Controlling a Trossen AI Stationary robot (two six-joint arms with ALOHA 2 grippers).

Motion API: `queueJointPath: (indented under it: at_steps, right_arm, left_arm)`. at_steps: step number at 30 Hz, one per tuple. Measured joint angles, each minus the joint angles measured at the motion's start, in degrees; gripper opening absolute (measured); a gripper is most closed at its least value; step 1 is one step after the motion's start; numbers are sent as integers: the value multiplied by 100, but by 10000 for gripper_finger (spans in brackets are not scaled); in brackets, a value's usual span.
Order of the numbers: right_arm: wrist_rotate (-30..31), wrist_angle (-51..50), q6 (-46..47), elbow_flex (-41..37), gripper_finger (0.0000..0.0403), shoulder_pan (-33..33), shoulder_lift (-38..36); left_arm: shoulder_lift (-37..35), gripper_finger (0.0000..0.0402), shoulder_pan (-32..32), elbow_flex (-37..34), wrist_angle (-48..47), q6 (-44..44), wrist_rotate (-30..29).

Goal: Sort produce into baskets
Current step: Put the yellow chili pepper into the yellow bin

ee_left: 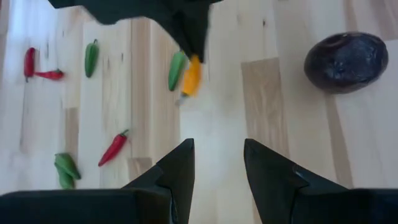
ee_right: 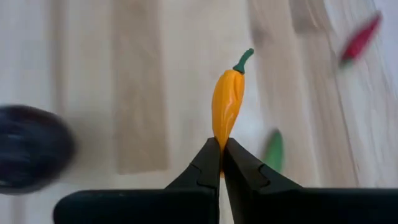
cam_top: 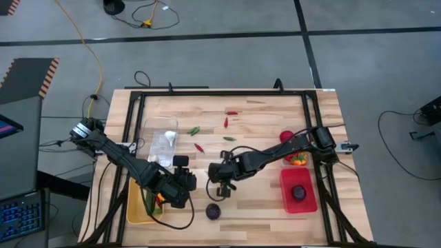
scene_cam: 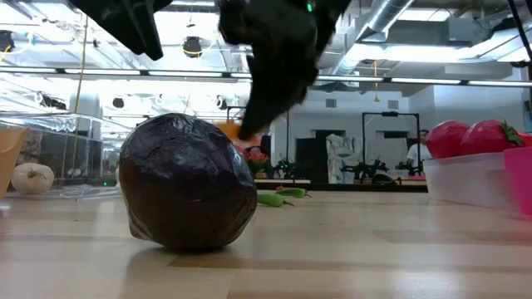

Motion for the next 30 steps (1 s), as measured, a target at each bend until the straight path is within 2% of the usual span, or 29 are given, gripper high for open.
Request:
queueJointPath:
  at_steps: [11, 16, 23, 30]
  right_arm:
    - [24, 1370, -1287, 227, 41, 413, -2]
    - [29, 1495, -1352, 227, 41, 433, -2]
    - [37, 1515, -1354, 227, 41, 428, -2]
    - [37, 1516, -1354, 227, 41, 425, -2]
  left_arm:
    - [0, 127, 0, 0, 0, 52, 19]
    - [0, 127, -2, 0, 3, 58, 295]
    - [2, 126, 0, 0, 66, 59, 329]
    - [2, 77, -2, 0, 126, 238, 396]
